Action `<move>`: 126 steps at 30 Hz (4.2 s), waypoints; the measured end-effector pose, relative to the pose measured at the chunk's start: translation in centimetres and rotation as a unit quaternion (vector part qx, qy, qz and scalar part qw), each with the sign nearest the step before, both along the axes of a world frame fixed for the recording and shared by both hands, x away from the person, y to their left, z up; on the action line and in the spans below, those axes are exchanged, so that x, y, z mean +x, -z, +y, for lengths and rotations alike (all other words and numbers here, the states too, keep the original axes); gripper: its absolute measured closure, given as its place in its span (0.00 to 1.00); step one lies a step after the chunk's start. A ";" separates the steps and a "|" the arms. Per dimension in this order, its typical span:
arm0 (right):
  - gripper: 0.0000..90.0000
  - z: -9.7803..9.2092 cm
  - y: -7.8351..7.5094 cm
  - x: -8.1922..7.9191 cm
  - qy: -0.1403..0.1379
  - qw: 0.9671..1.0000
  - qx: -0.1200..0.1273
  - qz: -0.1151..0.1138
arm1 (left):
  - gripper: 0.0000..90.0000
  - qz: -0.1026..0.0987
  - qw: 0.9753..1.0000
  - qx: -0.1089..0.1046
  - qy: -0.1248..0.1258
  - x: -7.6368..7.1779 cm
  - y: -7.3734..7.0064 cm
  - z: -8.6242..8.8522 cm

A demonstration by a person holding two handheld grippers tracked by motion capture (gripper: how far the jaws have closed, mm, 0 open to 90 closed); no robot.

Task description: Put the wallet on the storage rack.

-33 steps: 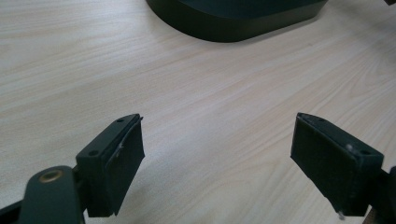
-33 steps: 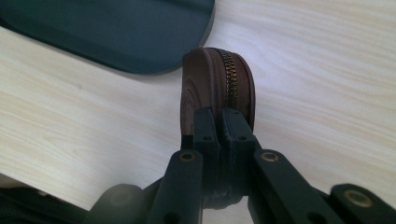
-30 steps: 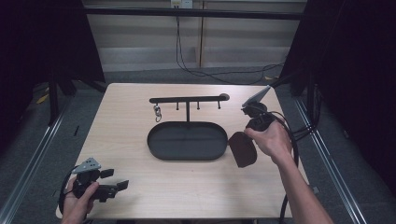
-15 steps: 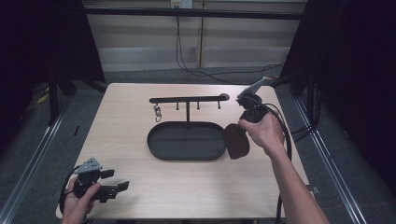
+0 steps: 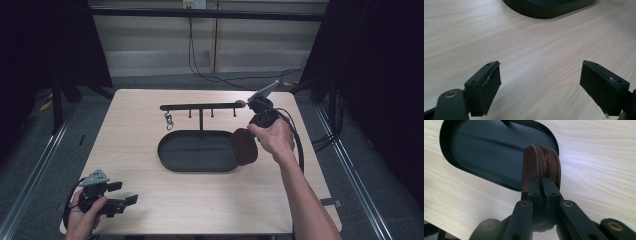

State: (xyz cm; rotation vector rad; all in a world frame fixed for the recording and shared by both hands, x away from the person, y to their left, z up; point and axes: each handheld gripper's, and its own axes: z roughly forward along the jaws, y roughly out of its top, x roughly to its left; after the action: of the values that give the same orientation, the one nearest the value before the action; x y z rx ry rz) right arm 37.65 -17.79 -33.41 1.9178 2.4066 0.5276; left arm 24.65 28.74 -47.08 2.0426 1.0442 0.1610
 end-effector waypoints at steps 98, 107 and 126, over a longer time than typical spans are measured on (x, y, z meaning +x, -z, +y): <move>0.44 -1.3 8.2 1.5 0.034 0.988 0.112 -0.097 | 0.19 -0.005 1.000 -0.009 -0.004 0.2 -0.1 0.3; 0.27 -2.3 8.1 -1.0 0.015 0.983 0.122 -0.138 | 0.19 0.000 1.000 -0.012 -0.016 0.2 -0.1 0.4; 0.17 -5.3 9.8 -6.4 0.016 0.976 0.136 -0.170 | 0.19 0.001 1.000 -0.003 -0.023 0.3 -0.1 0.4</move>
State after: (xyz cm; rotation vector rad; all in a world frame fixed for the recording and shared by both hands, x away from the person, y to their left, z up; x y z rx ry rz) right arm 31.25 -23.08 -43.24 1.7701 2.1718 1.1331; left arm 24.93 29.15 -47.00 2.0144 1.0929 0.1792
